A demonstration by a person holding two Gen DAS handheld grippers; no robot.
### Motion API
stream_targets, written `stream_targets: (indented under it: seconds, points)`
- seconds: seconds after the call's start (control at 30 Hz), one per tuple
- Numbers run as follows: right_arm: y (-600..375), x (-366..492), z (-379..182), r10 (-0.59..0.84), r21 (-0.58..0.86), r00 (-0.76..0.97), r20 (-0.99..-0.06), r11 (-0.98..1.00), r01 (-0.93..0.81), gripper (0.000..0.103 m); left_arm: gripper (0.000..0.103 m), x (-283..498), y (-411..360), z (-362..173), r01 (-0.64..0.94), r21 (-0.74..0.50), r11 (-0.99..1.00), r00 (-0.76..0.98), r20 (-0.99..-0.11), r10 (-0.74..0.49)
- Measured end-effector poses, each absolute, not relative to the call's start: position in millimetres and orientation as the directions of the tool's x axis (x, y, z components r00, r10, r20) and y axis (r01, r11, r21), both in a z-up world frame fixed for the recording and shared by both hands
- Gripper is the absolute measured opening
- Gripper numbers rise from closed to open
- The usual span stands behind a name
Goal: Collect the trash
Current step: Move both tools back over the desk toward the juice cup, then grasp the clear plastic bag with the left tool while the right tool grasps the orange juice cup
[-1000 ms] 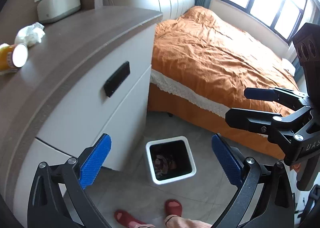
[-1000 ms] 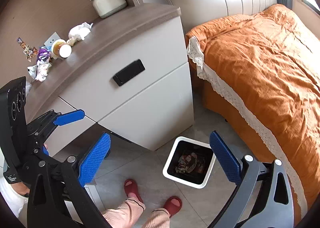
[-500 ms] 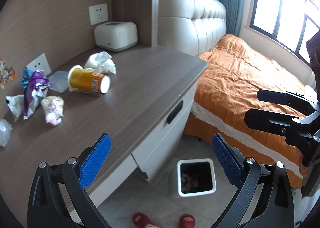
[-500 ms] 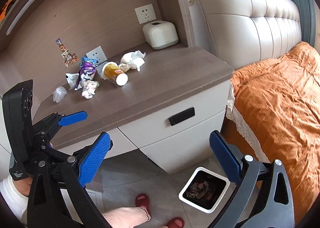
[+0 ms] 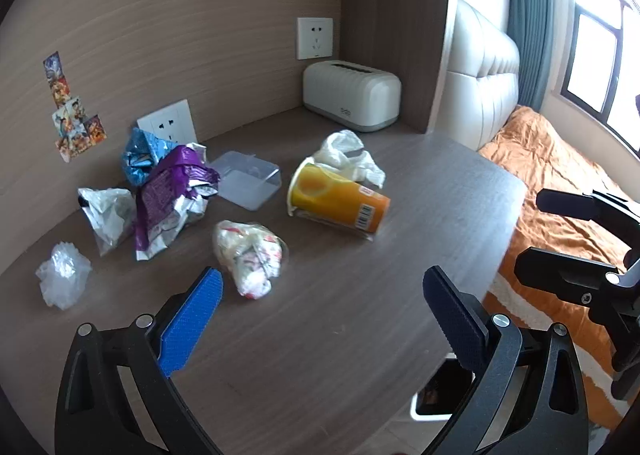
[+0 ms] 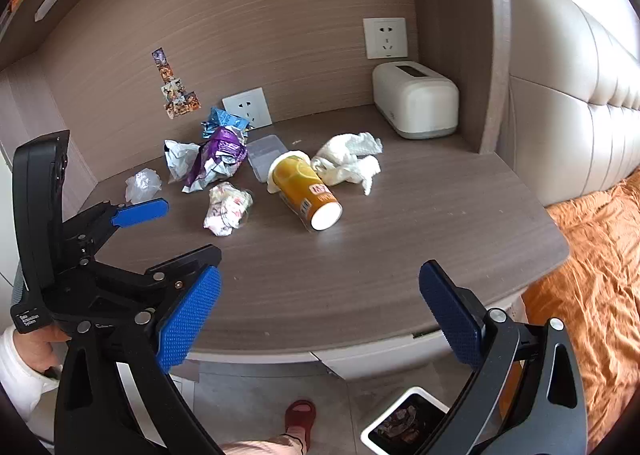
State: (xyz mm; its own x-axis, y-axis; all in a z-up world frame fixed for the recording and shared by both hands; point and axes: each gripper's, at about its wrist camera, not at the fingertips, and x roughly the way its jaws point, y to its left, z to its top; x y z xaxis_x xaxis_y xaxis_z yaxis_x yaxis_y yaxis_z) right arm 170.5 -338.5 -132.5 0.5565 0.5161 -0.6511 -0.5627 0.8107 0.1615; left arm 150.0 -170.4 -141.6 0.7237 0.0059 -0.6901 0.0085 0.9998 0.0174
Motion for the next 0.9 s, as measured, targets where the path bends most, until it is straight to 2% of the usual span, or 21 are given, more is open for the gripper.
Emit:
stream_targets:
  seconds: [0.27,0.53,0.6,0.63,0.7,0.73,0.77,0.83,0.9]
  points:
    - [-287.0,219.1,-144.8,0.539,0.162,0.522,-0.661,0.782,-0.602,0.099,0.098,189.1,-130.6,-155.3,0.001,0.001,1.0,0.697,-0.717,0.0]
    - [-258.6,265.8,-174.8,0.494,0.181,0.5,-0.712,0.816,-0.548,0.099,0.097,216.8,-109.9,-178.7,0.016,0.001,1.0,0.641,-0.768,-0.009]
    - [-253.6,276.8,-183.1,0.493,0.199,0.485,-0.722,0.82,-0.537,0.099,0.089,222.3,-106.1,-183.7,0.023,-0.006,1.0,0.627,-0.779,-0.019]
    - [-249.6,281.8,-187.6,0.49,0.199,0.475,-0.731,0.819,-0.538,0.099,0.081,225.9,-104.0,-187.1,0.025,-0.006,1.0,0.617,-0.787,-0.02]
    - [-243.3,285.5,-193.1,0.47,0.176,0.474,-0.745,0.823,-0.54,0.095,0.071,233.0,-100.8,-192.3,0.039,-0.027,0.999,0.6,-0.799,-0.045]
    - [-238.8,288.5,-197.9,0.454,0.161,0.464,-0.761,0.825,-0.542,0.088,0.061,235.2,-99.8,-194.6,0.041,-0.031,0.999,0.593,-0.804,-0.049]
    - [-236.7,290.6,-201.6,0.445,0.157,0.456,-0.771,0.826,-0.541,0.076,0.056,237.3,-99.3,-197.5,0.044,-0.032,0.999,0.584,-0.81,-0.051]
    - [-233.9,292.4,-205.9,0.43,0.151,0.447,-0.784,0.831,-0.536,0.059,0.055,238.5,-99.0,-198.8,0.053,-0.038,0.998,0.581,-0.811,-0.062]
    - [-231.9,290.3,-204.6,0.428,0.144,0.445,-0.787,0.828,-0.542,0.053,0.054,237.8,-99.2,-197.9,0.06,-0.037,0.998,0.585,-0.809,-0.065]
